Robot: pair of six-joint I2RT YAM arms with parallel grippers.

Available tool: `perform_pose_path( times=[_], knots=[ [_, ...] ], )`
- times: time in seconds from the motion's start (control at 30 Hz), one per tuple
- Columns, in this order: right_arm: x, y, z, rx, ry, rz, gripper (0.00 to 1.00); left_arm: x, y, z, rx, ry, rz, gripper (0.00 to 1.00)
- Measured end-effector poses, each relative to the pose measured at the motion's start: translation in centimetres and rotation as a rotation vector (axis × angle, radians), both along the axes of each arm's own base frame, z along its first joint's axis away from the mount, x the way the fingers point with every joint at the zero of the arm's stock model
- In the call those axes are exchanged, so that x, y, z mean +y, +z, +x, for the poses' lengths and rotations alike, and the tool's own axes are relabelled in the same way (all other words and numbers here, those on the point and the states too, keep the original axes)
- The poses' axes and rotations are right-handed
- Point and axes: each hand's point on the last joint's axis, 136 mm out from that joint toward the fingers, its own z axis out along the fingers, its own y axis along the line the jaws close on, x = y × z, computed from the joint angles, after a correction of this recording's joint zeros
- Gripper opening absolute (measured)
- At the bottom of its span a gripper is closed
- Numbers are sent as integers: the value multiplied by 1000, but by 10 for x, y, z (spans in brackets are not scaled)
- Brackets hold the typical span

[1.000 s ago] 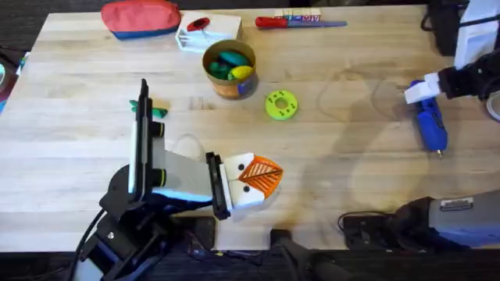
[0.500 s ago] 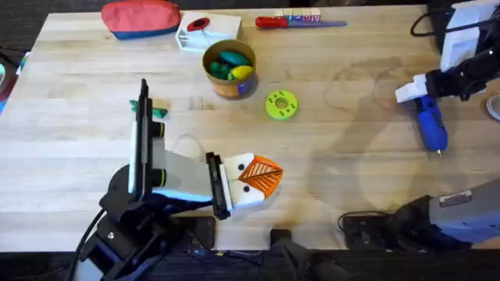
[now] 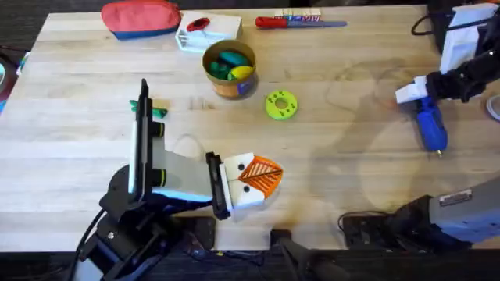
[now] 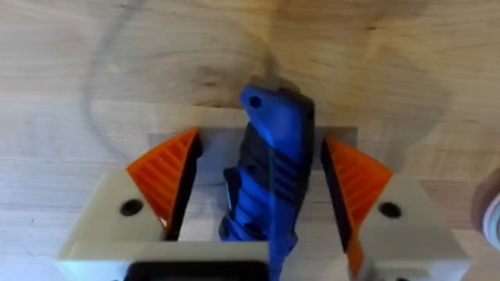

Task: Pick up the gripper from the table and insert it into the empty holder that is missing its gripper. Then pick up a screw, insert it into the mounting hole, and use the screwdriver to tighten it. Finally, clean up the table by picking up the vegetable and placing it into the bucket.

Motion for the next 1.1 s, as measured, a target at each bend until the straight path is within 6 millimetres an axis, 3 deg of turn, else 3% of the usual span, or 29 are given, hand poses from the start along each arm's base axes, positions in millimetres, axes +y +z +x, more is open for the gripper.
perform_pose_path(
  times=[0.2, 0.5, 0.7, 0.9, 1.03, 1.1],
  knots=[
    [-1, 0, -3, 1, -10, 15, 808, 0, 0, 0, 0, 0, 0, 18],
    [-3, 1, -6, 10, -20, 31, 797, 0, 0, 0, 0, 0, 0, 18],
    [-3, 1, -7, 21, -22, 32, 670, 0, 0, 0, 0, 0, 0, 18],
    [-6, 2, -4, 11, -19, 23, 401, 0, 0, 0, 0, 0, 0, 18],
    [-9, 2, -4, 11, -20, 7, 98, 0, 0, 0, 0, 0, 0, 18],
    [-10, 2, -5, 14, -26, 8, 18, 0, 0, 0, 0, 0, 0, 18]
  ],
)
